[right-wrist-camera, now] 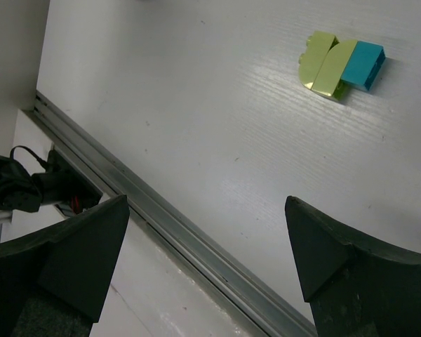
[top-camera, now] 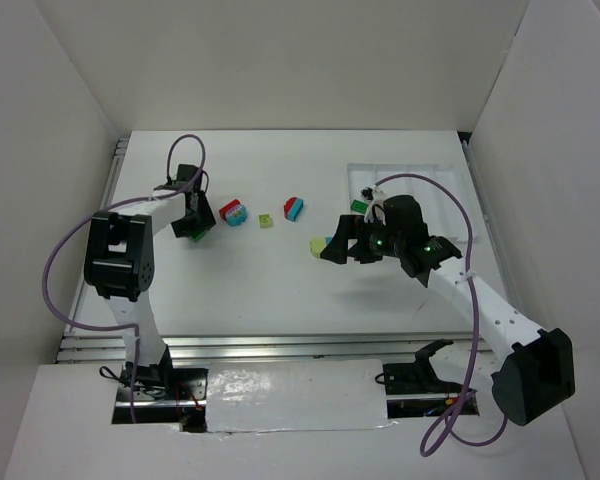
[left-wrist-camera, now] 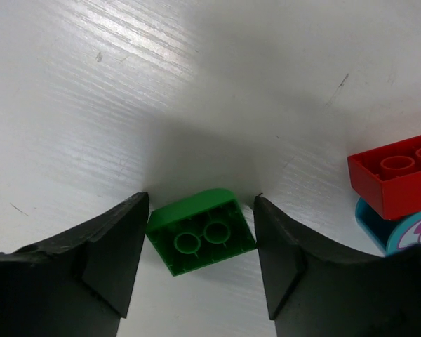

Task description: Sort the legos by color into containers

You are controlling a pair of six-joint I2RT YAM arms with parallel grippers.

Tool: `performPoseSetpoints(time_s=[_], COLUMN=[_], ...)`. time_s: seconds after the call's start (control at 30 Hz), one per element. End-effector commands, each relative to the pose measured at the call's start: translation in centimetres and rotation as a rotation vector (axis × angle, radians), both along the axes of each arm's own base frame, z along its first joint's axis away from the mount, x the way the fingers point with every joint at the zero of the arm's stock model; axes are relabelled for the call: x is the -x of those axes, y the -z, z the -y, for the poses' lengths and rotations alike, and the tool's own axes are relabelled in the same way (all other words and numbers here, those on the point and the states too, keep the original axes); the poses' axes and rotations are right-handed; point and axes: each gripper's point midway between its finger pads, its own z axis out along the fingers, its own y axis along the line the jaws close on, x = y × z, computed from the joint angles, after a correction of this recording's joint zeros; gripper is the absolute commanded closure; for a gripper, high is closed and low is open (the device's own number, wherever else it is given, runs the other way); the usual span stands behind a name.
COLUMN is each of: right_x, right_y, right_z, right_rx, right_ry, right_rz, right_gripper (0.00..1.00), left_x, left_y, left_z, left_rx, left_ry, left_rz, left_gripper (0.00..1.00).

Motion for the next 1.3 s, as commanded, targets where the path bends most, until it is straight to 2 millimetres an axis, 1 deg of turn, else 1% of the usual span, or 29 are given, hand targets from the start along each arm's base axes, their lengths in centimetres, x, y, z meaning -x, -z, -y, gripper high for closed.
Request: performPoseSetpoints(time_s=[0.0,0.03,0.13,0.23,0.27,0.3,0.33,0.37,0.4,0.47,0.57,0.6,0.63,0.67,0.7,0.73,0.77,0.8,0.83,0.87,0.9,0.93,0.97,1.0,1.03,1.07,1.13,1.2,1.27], right_x=[-0.3,-0.3,-0.3,-0.2,-0.2,-0.1,-0.1,-0.2,-0.1,-0.2,0.2,0.4,0.2,0.4,0.0,0.1,1.1,0.6,0.8,1.4,1.2,0.4,0.6,0.4,0.0,0.2,0.1,0.3,0.0], right_y=[-0.3,-0.2,-0.1,0.1,0.1,0.3,0.3,0.3,0.6,0.5,0.8,0.8,0.1,0.7,-0.3,-0.6,0.1,-1.4,-1.5,-1.1,-1.3,-1.6,-1.9,-2.7,-2.6,-3.6,-3.7,-4.4,-4.7], right_z=[-0.6,-0.5,-0.4,-0.4,-0.6,-0.7,-0.9,-1.0,-1.2,-1.5,-2.4,-2.9,-3.7,-4.0,-4.9,-5.5,-6.5,-7.3,-7.8,-8.6,-9.0,-9.1,-9.7,-10.0,-10.0,-10.4,-10.4,-10.8,-10.8], right_rx=[-0.016,-0.014,-0.008,-0.01,-0.017,-0.024,-0.032,-0.04,-0.047,-0.065,-0.111,-0.132,-0.161,-0.169,-0.223,-0.249,-0.269,-0.335,-0.356,-0.368,-0.374,-0.373,-0.378,-0.4,-0.402,-0.436,-0.437,-0.451,-0.445], right_ry=[-0.028,-0.029,-0.026,-0.029,-0.034,-0.041,-0.044,-0.044,-0.049,-0.052,-0.068,-0.071,-0.081,-0.081,-0.073,-0.076,-0.102,-0.083,-0.081,-0.084,-0.073,-0.026,-0.018,-0.014,0.016,0.008,0.024,0.02,0.059], right_rz=[0.039,0.037,0.036,0.031,0.036,0.028,0.024,0.028,0.01,0.015,0.017,0.009,0.043,0.029,0.062,0.072,0.061,0.113,0.127,0.114,0.132,0.168,0.179,0.215,0.232,0.27,0.303,0.337,0.36], right_gripper=[0.01,0.01,0.01,0.01,0.01,0.01,0.01,0.01,0.01,0.01,0.01,0.01,0.01,0.01,0.02,0.01,0.02,0.02,0.02,0.02,0.02,0.02,0.02,0.02,0.02,0.02,0.03,0.04,0.05], left_x=[1.4,1.4,1.5,1.7,1.9,1.9,1.8,2.2,2.1,2.5,2.9,3.0,3.3,3.5,4.1,4.5,4.8,5.5,6.1,6.1,6.8,8.0,9.3,10.0,10.2,11.4,12.2,13.1,13.9], left_y=[0.7,1.2,1.6,1.5,1.5,1.0,0.6,0.7,-0.2,-0.9,-3.9,-4.6,-5.2,-6.7,-7.2,-8.1,-9.8,-10.4,-11.2,-13.9,-14.7,-14.7,-16.6,-17.3,-18.8,-19.9,-21.3,-22.2,-22.2], left_z=[0.0,-0.1,-0.1,0.3,0.4,0.8,1.2,1.3,1.7,2.5,4.0,5.1,5.7,6.3,8.0,9.0,10.1,12.5,14.1,16.7,18.2,19.3,21.3,22.1,22.2,23.9,24.9,26.3,27.2], left_rx=[-0.012,-0.014,-0.01,0.004,0.01,0.029,0.039,0.047,0.065,0.079,0.092,0.109,0.119,0.135,0.156,0.176,0.21,0.284,0.353,0.479,0.554,0.604,0.672,0.697,0.696,0.736,0.771,0.81,0.822], left_ry=[-0.028,-0.03,-0.038,-0.035,-0.032,-0.023,-0.021,-0.017,-0.01,-0.001,0.016,0.025,0.031,0.035,0.047,0.058,0.072,0.093,0.115,0.141,0.157,0.168,0.187,0.187,0.166,0.189,0.187,0.19,0.188], left_rz=[-0.031,-0.04,-0.048,-0.044,-0.043,-0.029,-0.016,-0.017,0.005,0.019,0.085,0.103,0.114,0.151,0.164,0.186,0.232,0.247,0.261,0.348,0.359,0.354,0.379,0.378,0.427,0.432,0.446,0.443,0.431], left_gripper=[0.3,0.32,0.46,0.65,0.82,0.88,0.98,1.0,1.0,1.0,1.0,1.0,1.0,1.0,1.0,1.0,1.0,1.0,1.0,1.0,1.0,1.0,1.0,1.0,1.0,1.0,1.0,1.0,1.0])
